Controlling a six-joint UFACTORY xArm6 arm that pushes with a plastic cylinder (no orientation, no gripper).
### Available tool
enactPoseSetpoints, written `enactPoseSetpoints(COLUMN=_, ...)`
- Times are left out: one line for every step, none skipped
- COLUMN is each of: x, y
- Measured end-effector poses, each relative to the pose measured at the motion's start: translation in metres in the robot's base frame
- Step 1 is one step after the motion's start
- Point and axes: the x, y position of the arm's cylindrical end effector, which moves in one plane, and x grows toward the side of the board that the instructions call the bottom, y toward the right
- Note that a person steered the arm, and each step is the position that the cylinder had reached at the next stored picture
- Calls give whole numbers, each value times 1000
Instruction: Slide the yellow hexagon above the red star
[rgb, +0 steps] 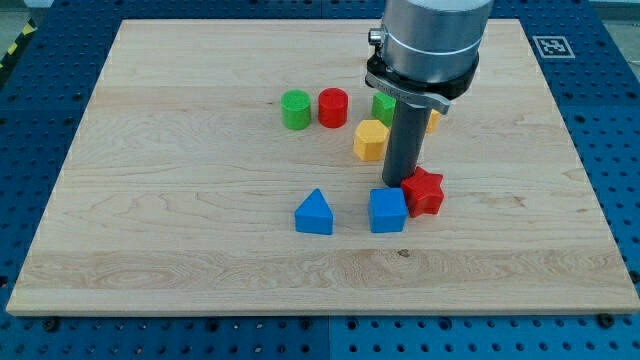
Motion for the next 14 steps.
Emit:
enactPoseSetpoints(x=0, y=28)
enactPoseSetpoints(x=0, y=34)
enactPoseSetpoints(x=0, y=34)
enactPoseSetpoints(x=-10, y=28)
enactPoseSetpoints(x=-29, y=-30)
enactPoseSetpoints(x=-31, y=-74)
enactPoseSetpoints(x=-45, y=-112)
enactPoseSetpoints(x=-90, y=-132)
enactPoseSetpoints(x=-93, y=-123)
enactPoseSetpoints(x=-87, y=-94)
enactPoseSetpoints(x=-75, y=-58)
enactPoseSetpoints(x=-68, y=-34)
enactPoseSetpoints(x=-62, y=-30)
enactPoseSetpoints(x=-51, y=-29)
